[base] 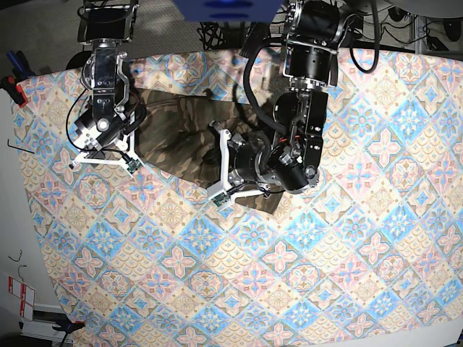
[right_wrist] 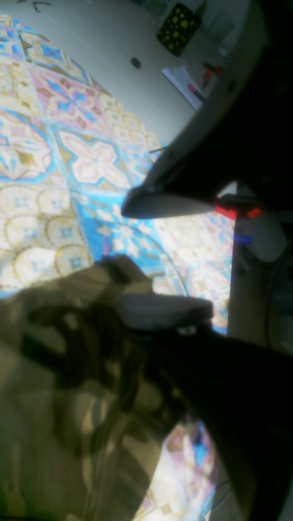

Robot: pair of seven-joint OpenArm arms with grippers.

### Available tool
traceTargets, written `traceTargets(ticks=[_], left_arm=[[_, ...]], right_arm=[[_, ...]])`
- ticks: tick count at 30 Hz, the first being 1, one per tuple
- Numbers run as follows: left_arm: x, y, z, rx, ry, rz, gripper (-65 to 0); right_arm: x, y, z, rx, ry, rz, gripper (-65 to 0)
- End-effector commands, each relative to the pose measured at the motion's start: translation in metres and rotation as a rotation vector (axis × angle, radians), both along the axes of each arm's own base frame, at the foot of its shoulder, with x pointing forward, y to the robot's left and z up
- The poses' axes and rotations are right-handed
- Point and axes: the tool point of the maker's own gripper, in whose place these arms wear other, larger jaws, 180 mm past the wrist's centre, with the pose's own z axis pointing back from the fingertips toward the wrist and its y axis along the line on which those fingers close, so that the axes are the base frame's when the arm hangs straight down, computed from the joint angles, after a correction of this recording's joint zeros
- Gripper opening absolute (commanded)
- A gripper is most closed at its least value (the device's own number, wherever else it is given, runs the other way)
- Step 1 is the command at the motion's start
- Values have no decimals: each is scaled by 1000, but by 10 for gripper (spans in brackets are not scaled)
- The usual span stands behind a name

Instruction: Fold the T-shirt properly

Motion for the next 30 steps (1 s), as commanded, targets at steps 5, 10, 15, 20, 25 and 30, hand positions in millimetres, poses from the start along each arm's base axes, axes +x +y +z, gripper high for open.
traceTargets(ticks=[5,10,15,20,25,30], left_arm=[[18,-6,23,-41,-68,2,-500],[18,-9,26,-59,-68,-2,-241],[11,-32,55,-266,-44,-38,-162],[8,-52,110,-556,-35,-89,-234],[17,-45,118,-563,-65,-90,-360],[27,7,113,-434,-126,-19,-560]], right_arm=[[7,-3,8,-10,-29,-5,-368],[1,-4,-5,-7,17,-9,-368],[0,-3,-8,-5,27,-5,-368],[2,-3,-7,-4,22,-10,-368],[2,-4,-6,-4,19,-11,-368],[2,-8,-4,-6,11,-27,-368]])
